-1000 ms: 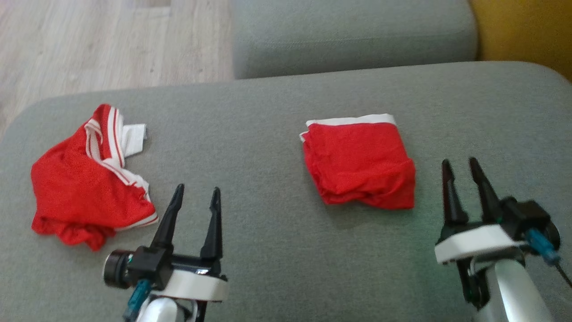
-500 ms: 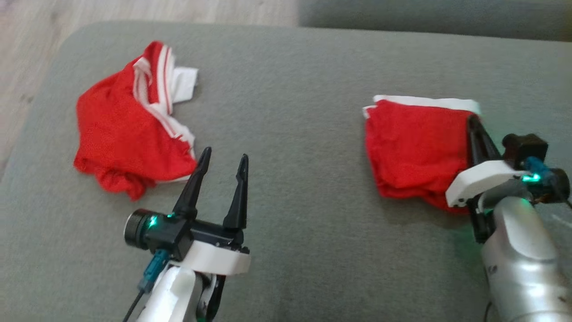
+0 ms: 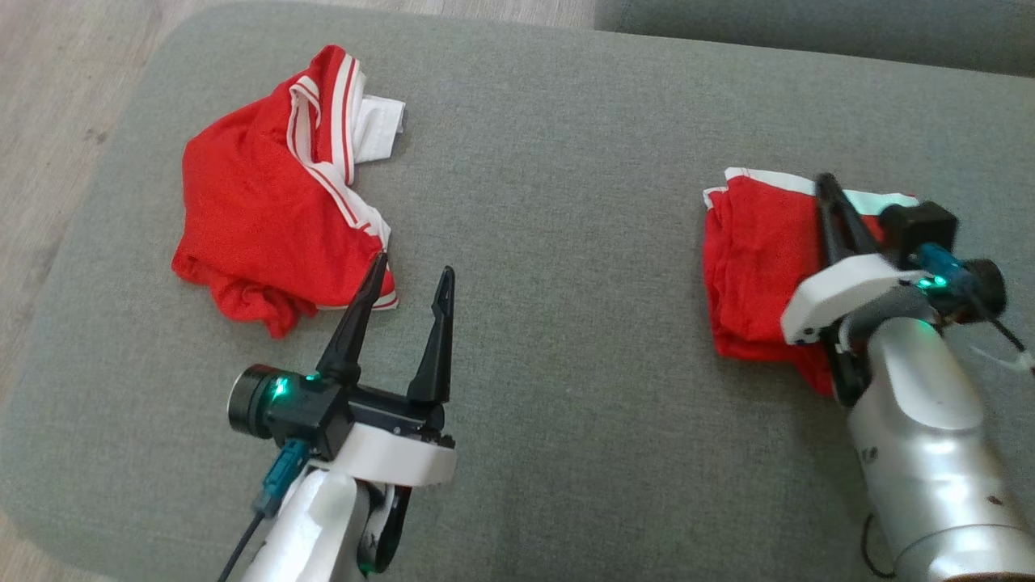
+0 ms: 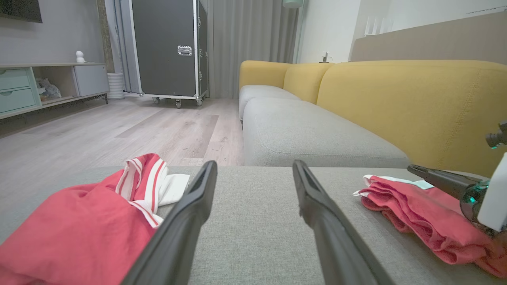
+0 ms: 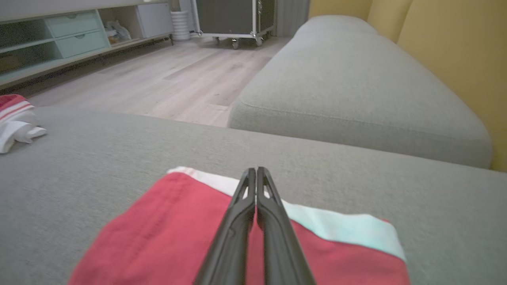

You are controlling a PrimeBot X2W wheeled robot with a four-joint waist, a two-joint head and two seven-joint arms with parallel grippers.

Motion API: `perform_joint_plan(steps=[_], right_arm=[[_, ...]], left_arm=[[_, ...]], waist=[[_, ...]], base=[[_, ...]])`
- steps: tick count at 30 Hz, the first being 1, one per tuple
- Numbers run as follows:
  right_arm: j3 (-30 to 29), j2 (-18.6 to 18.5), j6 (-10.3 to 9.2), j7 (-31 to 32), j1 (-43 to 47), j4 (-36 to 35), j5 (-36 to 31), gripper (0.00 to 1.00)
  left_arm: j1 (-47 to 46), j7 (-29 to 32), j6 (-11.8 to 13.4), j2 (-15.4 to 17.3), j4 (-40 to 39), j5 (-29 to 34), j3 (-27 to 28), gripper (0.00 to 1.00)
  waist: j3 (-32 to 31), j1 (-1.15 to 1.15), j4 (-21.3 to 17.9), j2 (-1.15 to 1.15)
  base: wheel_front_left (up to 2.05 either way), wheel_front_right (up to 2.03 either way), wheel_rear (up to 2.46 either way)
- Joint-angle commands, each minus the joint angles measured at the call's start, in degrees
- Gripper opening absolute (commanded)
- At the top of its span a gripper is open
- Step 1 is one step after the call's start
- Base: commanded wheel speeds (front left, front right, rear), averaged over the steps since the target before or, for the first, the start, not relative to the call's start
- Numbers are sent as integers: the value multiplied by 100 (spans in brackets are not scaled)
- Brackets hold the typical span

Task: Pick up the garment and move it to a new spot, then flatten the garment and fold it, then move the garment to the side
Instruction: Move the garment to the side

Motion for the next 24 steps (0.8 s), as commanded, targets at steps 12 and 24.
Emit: perform_joint_plan(steps=[12, 24], right_arm=[[2122, 105, 37, 77, -1, 1083, 1273, 0], [1220, 85, 37, -35, 226, -630, 1155, 0]], left_arm=[[-223, -36, 93, 22, -55, -25, 66, 100], [19, -36, 140, 22, -175, 99, 539, 100]], waist=[[-112, 0, 5, 0], [-585, 0, -743, 0]], base=[[0, 0, 0], [0, 0, 0]])
